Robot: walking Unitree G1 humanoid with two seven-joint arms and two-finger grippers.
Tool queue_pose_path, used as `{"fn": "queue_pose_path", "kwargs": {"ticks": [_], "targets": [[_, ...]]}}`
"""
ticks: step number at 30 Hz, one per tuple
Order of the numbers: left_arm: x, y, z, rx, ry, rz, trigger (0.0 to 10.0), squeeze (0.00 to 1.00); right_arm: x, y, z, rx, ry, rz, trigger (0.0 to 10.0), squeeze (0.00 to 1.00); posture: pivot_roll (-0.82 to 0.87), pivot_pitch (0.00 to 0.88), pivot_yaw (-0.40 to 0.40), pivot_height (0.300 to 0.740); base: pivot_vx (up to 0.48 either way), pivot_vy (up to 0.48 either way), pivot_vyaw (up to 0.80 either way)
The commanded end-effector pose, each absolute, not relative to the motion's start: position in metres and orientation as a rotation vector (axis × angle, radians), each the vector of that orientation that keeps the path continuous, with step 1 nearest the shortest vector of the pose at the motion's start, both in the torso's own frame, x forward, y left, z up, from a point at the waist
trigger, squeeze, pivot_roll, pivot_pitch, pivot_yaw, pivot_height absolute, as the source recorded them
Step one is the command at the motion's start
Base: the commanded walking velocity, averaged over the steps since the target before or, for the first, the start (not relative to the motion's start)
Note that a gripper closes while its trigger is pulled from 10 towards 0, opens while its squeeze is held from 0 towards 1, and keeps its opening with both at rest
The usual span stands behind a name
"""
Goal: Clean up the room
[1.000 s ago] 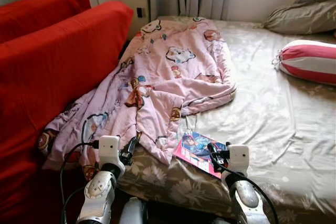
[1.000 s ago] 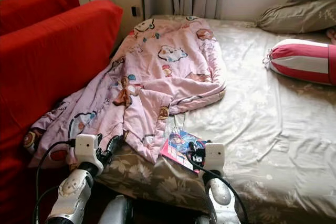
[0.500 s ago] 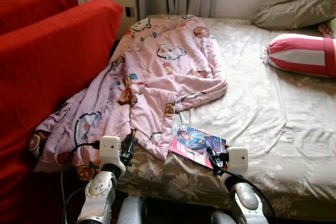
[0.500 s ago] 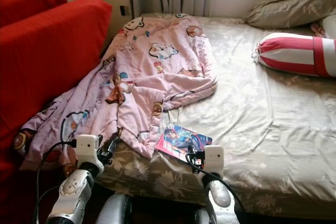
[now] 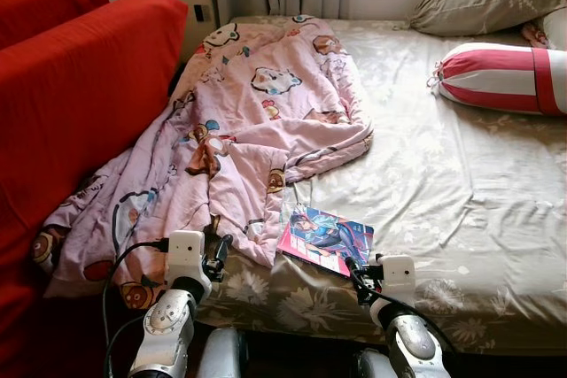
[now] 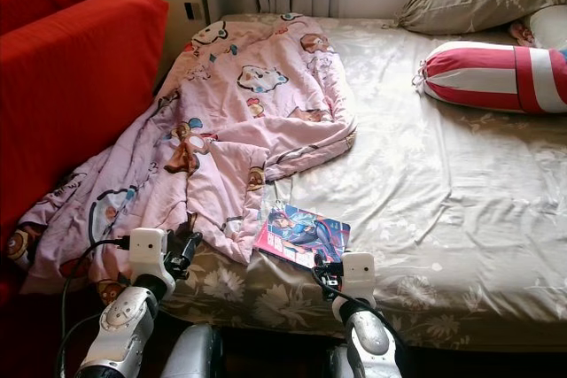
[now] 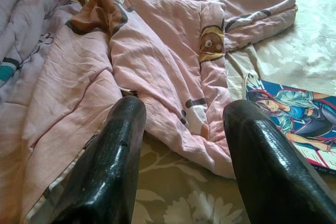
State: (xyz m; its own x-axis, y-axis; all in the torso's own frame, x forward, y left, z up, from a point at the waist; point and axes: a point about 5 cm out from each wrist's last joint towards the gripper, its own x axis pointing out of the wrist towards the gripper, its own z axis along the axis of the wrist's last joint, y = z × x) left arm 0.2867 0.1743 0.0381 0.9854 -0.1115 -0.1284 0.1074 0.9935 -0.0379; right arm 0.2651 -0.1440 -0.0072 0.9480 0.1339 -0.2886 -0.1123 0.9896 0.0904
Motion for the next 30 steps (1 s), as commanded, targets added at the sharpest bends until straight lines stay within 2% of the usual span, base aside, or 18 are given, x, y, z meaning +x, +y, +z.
{"fn": "queue_pose_path", "kwargs": {"ticks": [1,13,20,24,26,30], "targets": [[0.2865,0.1757,0.0362,-0.023,0.15,-0.113,10.0,0.0,0.2626,-0.1437,-0.01,0.073,0.306,0.122,10.0,0.0,0.06,0.083,0.013,0.622,0.0,0.0,0.0],[0.2863,0.1745,0.035,-0.024,0.153,-0.114,10.0,0.0,0.2616,-0.1452,-0.0161,0.066,0.353,0.113,10.0,0.0,0.05,0.065,0.014,0.622,0.0,0.0,0.0],[0.2865,0.1722,0.0351,-0.004,0.155,-0.131,10.0,0.0,0.2601,-0.143,-0.016,0.056,0.339,0.172,10.0,0.0,0.05,0.059,0.014,0.622,0.0,0.0,0.0],[0.2862,0.1713,0.0347,-0.01,0.156,-0.13,10.0,0.0,0.2602,-0.1424,-0.0155,0.057,0.331,0.18,10.0,0.0,0.05,0.055,0.015,0.622,0.0,0.0,0.76],[0.2865,0.1711,0.0356,-0.009,0.148,-0.125,10.0,0.0,0.2593,-0.1436,-0.0173,0.11,0.341,0.148,10.0,0.0,0.05,0.053,0.014,0.622,0.0,0.0,0.0],[0.2872,0.1704,0.0362,-0.01,0.148,-0.129,10.0,0.0,0.2589,-0.144,-0.0187,0.098,0.355,0.152,10.0,0.0,0.05,0.05,0.014,0.622,0.061,0.0,0.0]]}}
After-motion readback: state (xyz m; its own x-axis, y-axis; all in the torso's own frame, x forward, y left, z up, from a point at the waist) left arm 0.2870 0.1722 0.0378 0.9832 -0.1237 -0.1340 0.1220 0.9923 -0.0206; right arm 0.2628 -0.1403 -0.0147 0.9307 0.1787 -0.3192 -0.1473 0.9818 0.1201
